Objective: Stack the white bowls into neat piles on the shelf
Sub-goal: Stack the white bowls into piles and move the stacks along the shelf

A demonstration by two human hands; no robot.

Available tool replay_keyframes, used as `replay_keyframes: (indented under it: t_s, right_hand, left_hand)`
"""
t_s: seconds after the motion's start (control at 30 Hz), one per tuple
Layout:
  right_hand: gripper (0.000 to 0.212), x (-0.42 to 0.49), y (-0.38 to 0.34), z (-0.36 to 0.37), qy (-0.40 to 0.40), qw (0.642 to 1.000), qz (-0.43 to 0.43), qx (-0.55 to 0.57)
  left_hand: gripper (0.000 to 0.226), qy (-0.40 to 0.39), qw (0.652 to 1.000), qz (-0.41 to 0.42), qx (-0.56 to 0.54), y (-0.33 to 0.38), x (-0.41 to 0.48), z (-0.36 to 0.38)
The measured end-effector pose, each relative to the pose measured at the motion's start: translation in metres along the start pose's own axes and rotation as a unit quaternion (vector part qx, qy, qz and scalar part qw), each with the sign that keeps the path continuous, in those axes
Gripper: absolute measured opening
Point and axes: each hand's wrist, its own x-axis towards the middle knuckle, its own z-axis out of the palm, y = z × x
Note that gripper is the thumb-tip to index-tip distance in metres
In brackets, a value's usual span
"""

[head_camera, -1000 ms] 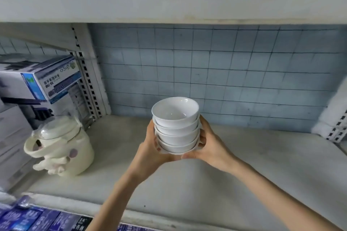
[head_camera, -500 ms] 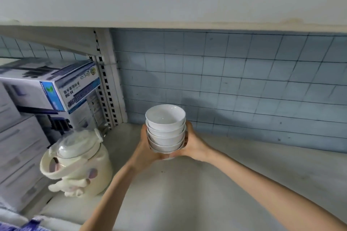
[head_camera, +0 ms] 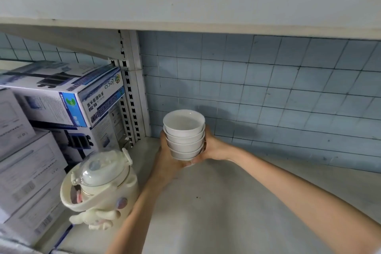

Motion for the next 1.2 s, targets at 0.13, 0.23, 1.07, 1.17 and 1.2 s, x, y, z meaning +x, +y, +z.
replay_keyframes:
  t_s: [0.13,0.23,1.07,1.17,1.2]
  right_hand:
    - [0.121,0.007,-0.001,-0.004,-0.012,0.999,0.031,-0.016]
    - [0.121,0.007,0.000,-0.005,-0.016,0.998,0.051,-0.017]
    - [0.114,-0.280,-0.041,-0.022,0.243,0.774,0.313,-0.494]
    - [0.121,-0.330,-0.048,-0.029,0.270,0.737,0.335,-0.522]
    - [0.120,-0.347,-0.049,-0.031,0.285,0.727,0.339,-0.524]
  left_hand:
    - [0.109,0.003,1.000,0.011,-0.008,-0.002,0.006,-0.003]
    - [0.113,-0.005,1.000,0.014,-0.002,0.001,0.003,-0.003]
    - [0.057,-0.097,0.901,0.239,0.350,0.050,-0.107,0.018]
    - [0.048,-0.102,0.876,0.262,0.391,0.068,-0.111,0.022]
    - [0.045,-0.098,0.873,0.268,0.396,0.073,-0.113,0.024]
